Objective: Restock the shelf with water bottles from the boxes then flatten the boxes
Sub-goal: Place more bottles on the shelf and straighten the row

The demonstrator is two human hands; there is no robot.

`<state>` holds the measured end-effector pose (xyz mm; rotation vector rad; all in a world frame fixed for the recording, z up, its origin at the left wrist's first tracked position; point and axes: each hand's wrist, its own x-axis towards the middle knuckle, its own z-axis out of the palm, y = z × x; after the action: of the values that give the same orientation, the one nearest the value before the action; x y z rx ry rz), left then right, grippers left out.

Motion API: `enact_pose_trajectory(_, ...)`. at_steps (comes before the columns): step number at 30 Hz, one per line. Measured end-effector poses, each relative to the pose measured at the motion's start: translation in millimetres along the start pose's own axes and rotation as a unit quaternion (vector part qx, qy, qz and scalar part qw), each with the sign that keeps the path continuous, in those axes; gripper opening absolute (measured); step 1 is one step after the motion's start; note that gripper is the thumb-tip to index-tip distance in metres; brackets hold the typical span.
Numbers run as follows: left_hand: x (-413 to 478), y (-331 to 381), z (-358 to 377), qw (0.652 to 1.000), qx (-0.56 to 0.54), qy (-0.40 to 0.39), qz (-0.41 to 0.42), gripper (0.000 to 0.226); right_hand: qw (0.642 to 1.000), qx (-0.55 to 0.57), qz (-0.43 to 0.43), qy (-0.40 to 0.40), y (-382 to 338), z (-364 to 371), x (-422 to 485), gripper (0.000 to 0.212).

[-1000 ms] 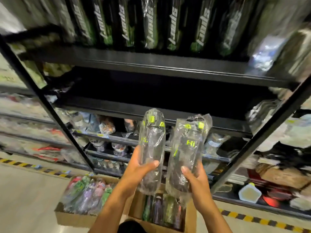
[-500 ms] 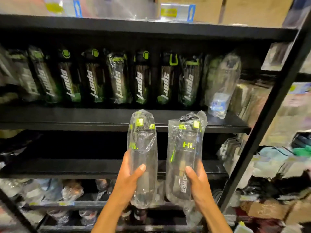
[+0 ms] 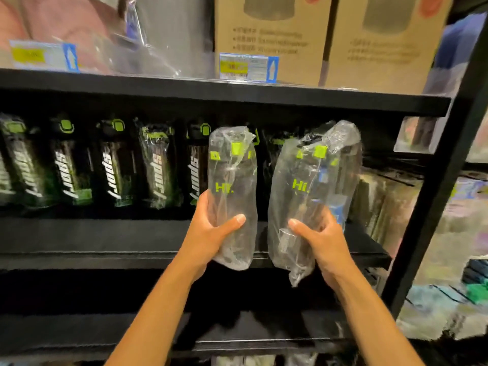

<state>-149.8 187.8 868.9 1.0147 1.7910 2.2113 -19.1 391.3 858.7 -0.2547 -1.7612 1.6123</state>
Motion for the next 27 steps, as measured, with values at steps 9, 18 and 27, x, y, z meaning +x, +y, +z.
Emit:
enact_pose_trajectory(9, 73, -44, 29, 0.997, 0.061, 0.002, -0.047, 0.093, 0.997, -0.067, -0.01, -0.023, 21, -19, 92, 0.049)
enact_pose_trajectory(18, 98, -60, 33, 0.99, 0.091, 0.015, -0.104, 0.076, 0.99, -0.14, 0.034, -0.006, 54, -14, 111, 0.051)
enact_pose_trajectory(27, 103, -63, 28, 0.985, 0.129, -0.007, -0.115, 0.109, 0.986, -0.157, 0.053, -0.011, 48, -14, 107, 0.054)
